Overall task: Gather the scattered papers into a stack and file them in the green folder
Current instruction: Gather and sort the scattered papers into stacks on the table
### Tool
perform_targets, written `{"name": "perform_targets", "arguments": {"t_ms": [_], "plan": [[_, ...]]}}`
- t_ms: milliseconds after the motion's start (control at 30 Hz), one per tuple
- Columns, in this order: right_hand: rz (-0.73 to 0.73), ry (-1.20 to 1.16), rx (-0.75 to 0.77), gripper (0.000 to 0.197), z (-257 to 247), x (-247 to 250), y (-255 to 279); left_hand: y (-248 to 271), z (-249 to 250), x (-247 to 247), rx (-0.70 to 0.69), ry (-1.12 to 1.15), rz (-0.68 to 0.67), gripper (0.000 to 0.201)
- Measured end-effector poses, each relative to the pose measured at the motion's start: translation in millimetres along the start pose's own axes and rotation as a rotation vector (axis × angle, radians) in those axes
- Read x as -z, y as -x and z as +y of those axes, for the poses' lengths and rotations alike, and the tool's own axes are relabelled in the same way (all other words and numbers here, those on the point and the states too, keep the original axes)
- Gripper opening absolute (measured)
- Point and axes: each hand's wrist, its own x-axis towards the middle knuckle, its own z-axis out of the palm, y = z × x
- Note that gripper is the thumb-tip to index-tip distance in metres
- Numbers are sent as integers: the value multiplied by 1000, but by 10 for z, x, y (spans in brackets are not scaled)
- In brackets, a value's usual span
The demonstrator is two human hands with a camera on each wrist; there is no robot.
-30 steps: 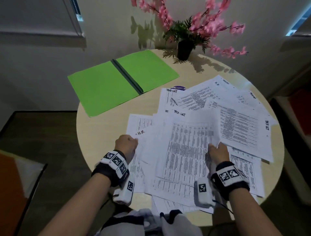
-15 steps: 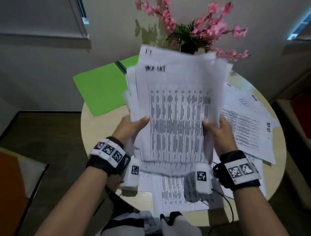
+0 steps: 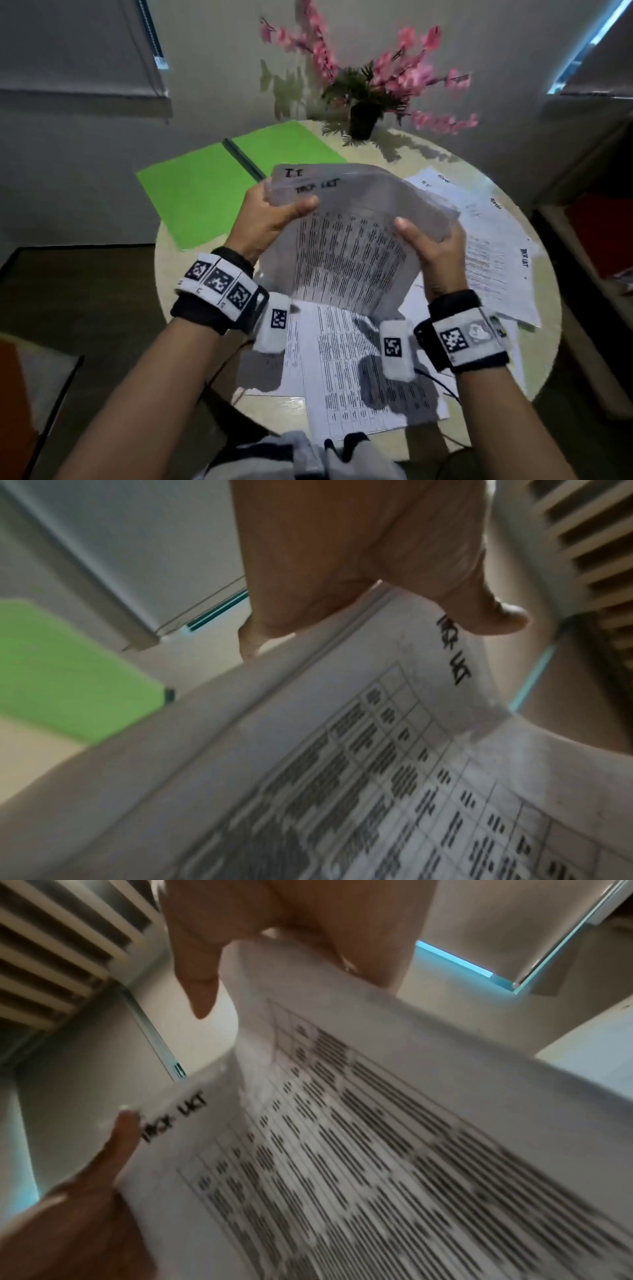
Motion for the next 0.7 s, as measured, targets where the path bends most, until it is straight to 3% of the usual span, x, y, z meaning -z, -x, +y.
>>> {"name": "perform_targets", "arguments": {"t_ms": [67, 167, 233, 267, 367, 433, 500, 600, 700], "plan": [[40, 55, -93, 19, 101, -104, -3, -33, -186, -42, 37, 82, 58, 77], [131, 112, -133, 21, 103, -173, -37, -121, -419, -25, 63, 173, 150, 43], [165, 27, -73, 17, 3, -150, -91, -169, -326, 8, -9, 207, 131, 23], [179, -40, -34, 12, -48, -113, -106, -198, -268, 34, -42, 237, 114, 25], [186, -198, -15, 7, 0, -1, -78, -189, -255, 108, -9, 306, 17, 73], [150, -91, -120, 12, 183, 6, 31, -75, -371, 80, 92, 173, -70, 102], [107, 71, -297, 15, 448, -38, 147, 22, -562, 0, 183, 49, -158, 116], [141, 208, -488, 25, 712, -57, 238, 40, -735, -133, 301, -87, -94, 84], [230, 277, -445, 11, 721, 64, 178, 17, -873, -104, 497, -428, 192, 65]]}}
